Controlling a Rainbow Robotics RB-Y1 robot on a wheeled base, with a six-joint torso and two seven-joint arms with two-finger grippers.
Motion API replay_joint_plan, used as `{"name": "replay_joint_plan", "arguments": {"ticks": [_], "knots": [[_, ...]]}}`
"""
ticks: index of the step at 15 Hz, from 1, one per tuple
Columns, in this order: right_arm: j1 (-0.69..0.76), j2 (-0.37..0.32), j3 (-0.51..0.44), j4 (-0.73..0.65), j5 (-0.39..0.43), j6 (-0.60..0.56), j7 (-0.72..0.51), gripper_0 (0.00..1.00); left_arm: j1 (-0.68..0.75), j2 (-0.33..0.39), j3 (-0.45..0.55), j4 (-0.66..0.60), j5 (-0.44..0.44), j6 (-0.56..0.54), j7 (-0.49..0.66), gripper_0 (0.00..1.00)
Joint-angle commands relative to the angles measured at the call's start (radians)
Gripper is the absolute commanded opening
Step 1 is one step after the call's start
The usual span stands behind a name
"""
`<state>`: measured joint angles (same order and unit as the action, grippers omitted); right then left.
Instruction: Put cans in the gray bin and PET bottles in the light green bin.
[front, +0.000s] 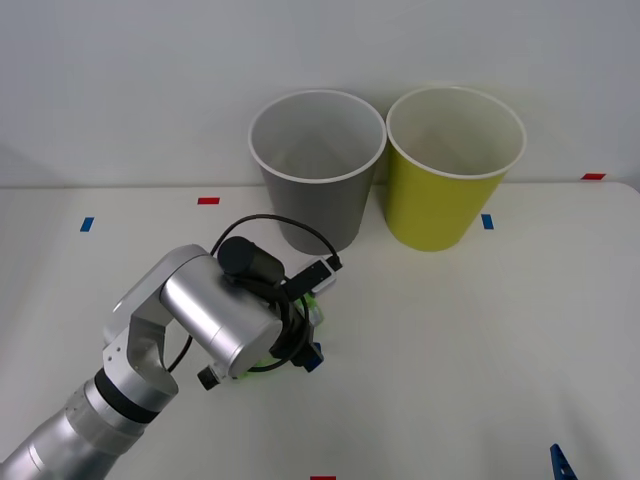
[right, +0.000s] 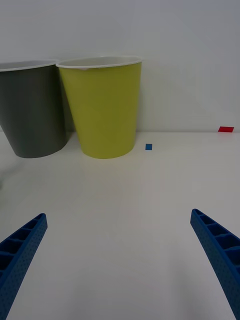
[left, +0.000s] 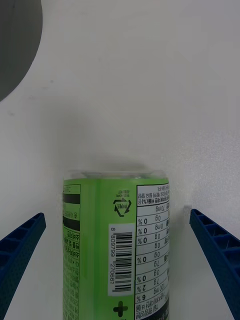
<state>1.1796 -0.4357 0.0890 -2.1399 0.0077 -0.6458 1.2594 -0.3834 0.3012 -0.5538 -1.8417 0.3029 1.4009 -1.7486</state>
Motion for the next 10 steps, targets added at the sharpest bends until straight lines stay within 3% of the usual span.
{"name": "replay_joint_plan", "arguments": {"ticks": [1, 3, 4, 5, 10], "knots": [[0.000, 0.000, 0.000, 0.000, 0.000, 0.000, 0.000, 1.00, 0.000, -0.024, 0.009, 0.022, -0.016, 0.000, -0.009, 1.00], [0.000, 0.000, 0.000, 0.000, 0.000, 0.000, 0.000, 1.00, 0.001, -0.027, 0.015, 0.022, -0.018, 0.000, -0.011, 0.99], [0.000, 0.000, 0.000, 0.000, 0.000, 0.000, 0.000, 1.00, 0.000, -0.028, 0.017, 0.022, -0.016, -0.002, -0.011, 0.43], [0.000, 0.000, 0.000, 0.000, 0.000, 0.000, 0.000, 1.00, 0.001, -0.030, 0.017, 0.022, -0.018, 0.000, -0.011, 0.00], [0.000, 0.000, 0.000, 0.000, 0.000, 0.000, 0.000, 1.00, 0.001, -0.033, 0.022, 0.022, -0.011, -0.002, -0.011, 0.00]]}}
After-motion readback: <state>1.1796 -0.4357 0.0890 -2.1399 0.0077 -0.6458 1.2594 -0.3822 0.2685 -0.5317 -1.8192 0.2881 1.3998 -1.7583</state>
